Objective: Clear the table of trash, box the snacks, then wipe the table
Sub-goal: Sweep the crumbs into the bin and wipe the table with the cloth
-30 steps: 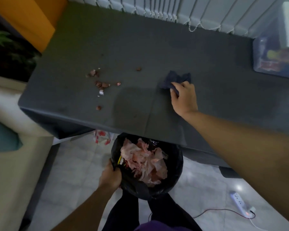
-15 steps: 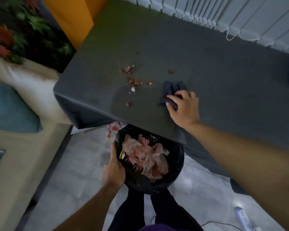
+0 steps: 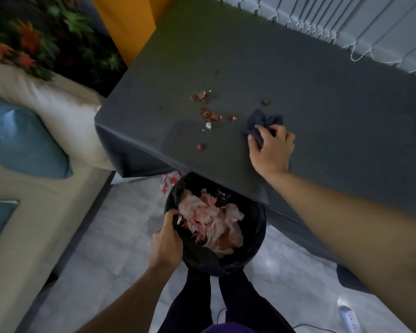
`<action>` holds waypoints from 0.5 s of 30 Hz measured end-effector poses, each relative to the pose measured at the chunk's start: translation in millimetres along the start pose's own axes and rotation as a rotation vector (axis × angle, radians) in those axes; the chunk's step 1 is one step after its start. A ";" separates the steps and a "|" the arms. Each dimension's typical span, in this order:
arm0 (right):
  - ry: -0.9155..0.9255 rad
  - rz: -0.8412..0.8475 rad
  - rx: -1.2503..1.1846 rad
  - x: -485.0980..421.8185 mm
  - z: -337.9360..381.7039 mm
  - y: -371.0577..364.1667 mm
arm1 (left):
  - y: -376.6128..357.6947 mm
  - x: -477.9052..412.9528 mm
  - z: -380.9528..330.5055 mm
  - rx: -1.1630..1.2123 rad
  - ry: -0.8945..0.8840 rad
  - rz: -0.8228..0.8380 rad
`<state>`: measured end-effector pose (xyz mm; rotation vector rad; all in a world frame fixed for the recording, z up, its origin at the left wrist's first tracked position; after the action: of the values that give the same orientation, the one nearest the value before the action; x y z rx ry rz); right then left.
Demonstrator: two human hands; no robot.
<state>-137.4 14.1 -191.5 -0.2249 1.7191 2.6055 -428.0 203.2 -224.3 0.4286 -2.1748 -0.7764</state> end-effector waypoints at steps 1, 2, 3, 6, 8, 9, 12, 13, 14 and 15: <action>0.050 0.003 -0.024 3.5 5.7 -1.6 | 0.1 -1.1 1.5 0.000 0.023 -0.017; 0.125 0.010 -0.063 6.7 10.6 -3.4 | 0.7 -2.2 2.7 -0.002 0.045 -0.038; 0.211 0.026 -0.105 10.1 14.6 -4.8 | 1.1 -3.3 3.4 -0.003 0.061 -0.053; 0.363 0.057 -0.201 12.8 22.5 -4.0 | 3.4 -6.2 6.5 0.011 0.119 -0.084; 0.301 -0.021 -0.219 3.0 23.8 -0.4 | 7.1 -8.2 8.1 0.025 0.140 -0.106; 0.232 -0.077 -0.219 -4.6 22.9 0.3 | 8.9 -9.8 9.1 0.027 0.141 -0.118; 0.035 -0.179 -0.227 -31.1 23.3 -3.2 | 15.1 -14.9 9.4 0.009 0.149 -0.150; -0.006 -0.159 -0.227 -38.8 26.8 -7.5 | 16.8 -16.8 8.8 0.009 0.155 -0.159; -0.035 -0.112 -0.213 -44.8 31.0 -13.5 | 18.1 -18.2 7.7 0.012 0.163 -0.166; -0.049 -0.056 -0.184 -47.8 35.8 -19.4 | 19.6 -19.1 6.0 0.018 0.170 -0.177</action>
<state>-92.4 57.8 -189.3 -0.2054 1.4374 2.7046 -421.2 230.4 -225.3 0.6783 -2.0056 -0.7867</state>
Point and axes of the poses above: each hand's wrist, its own x-axis away from the middle knuckle, its own y-axis out of the back of the hand, z = x × y, the point moved 6 cm from there along -x, towards the middle knuckle, and after that the axes turned 6 degrees about -z, right-handed, at the moved point
